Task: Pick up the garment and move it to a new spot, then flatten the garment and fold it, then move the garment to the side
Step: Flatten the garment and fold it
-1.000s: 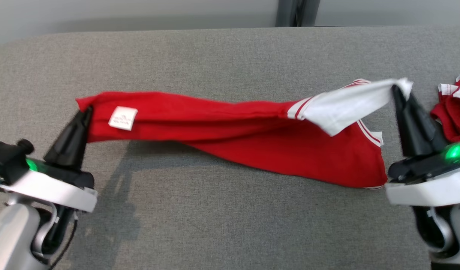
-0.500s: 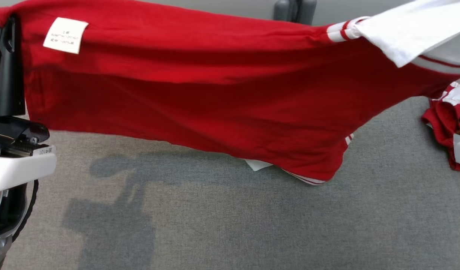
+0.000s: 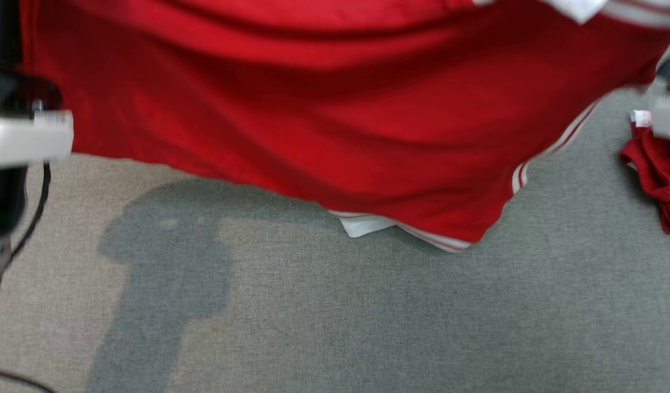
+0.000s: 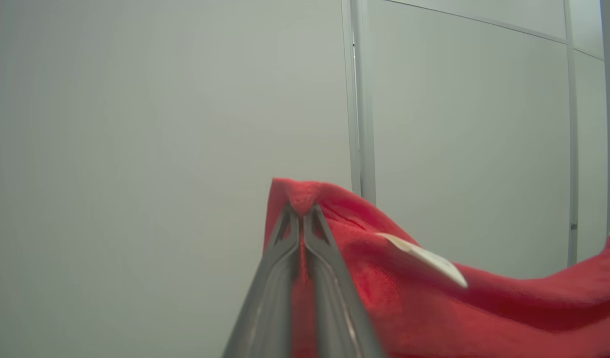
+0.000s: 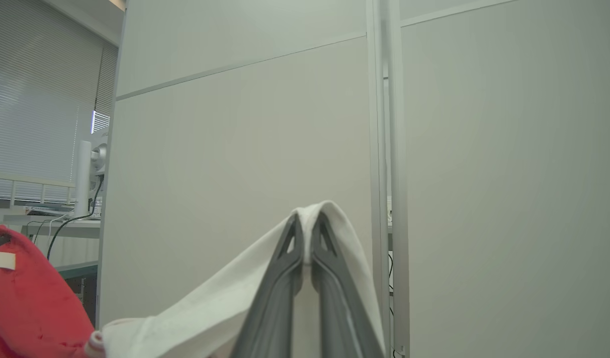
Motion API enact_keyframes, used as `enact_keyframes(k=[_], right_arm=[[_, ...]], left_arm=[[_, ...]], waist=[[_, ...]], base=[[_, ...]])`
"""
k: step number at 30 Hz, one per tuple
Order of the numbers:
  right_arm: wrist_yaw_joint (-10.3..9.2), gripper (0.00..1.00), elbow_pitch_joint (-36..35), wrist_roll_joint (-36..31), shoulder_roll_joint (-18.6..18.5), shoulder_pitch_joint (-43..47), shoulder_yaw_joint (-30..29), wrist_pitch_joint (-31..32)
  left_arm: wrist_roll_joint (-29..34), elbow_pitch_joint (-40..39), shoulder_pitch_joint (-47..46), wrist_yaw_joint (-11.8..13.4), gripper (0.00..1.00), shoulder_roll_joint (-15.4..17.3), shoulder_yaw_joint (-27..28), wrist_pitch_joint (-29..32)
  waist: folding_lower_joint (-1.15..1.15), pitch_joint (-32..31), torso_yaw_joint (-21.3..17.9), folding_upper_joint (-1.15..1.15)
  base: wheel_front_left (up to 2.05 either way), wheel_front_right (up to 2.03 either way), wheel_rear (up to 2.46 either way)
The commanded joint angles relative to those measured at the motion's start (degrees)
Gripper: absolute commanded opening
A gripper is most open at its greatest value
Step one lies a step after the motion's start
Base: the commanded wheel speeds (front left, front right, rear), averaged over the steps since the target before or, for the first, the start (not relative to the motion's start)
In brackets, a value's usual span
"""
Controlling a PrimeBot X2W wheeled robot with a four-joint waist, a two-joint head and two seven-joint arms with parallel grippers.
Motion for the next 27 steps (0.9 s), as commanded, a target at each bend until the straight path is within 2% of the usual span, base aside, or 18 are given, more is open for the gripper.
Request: enact_keyframes(k=[1, 7, 11, 14, 20, 27], right_arm=[[0.02, 0.00, 2.12, -0.14, -0.93, -2.90, 0.51, -0.49], [0.02, 0.00, 19.75, 0.87, -2.45, -22.18, 6.79, -3.63], [0.02, 0.00, 31.73, 0.51, -0.76, -33.89, 10.75, -6.52], [0.02, 0.00, 40.34, 0.82, 1.35, -40.47, 12.33, -7.76], [0.02, 0.00, 55.99, 0.70, 5.60, -48.31, 13.68, -8.71], [0.02, 0.00, 65.15, 2.80, 8.21, -48.74, 17.47, -8.90]], left_arm=[[0.30, 2.31, -3.06, -0.78, 0.00, -0.64, -0.29, -0.29], [2.63, 23.07, -21.84, -5.48, 0.00, -5.98, -3.89, -2.45], [4.50, 36.50, -32.22, -7.65, 0.00, -8.93, -5.53, -4.54], [5.34, 45.33, -38.06, -8.14, 0.00, -10.00, -5.83, -5.30], [4.76, 60.81, -45.06, -9.00, 0.00, -12.11, -6.65, -3.24], [1.78, 69.85, -44.94, -11.07, 0.00, -14.96, -7.07, -2.40]], waist=[[0.00, 1.26, 0.20, 0.00], [0.00, 4.65, 0.62, 0.00], [0.00, 5.86, 0.05, 0.00], [0.00, 6.31, -0.45, 0.00], [0.00, 6.43, -0.98, 0.00], [0.00, 9.03, -1.06, 0.00]], base=[[0.00, 0.00, 0.00], [0.00, 0.00, 0.00], [0.00, 0.00, 0.00], [0.00, 0.00, 0.00], [0.00, 0.00, 0.00], [0.00, 0.00, 0.00]])
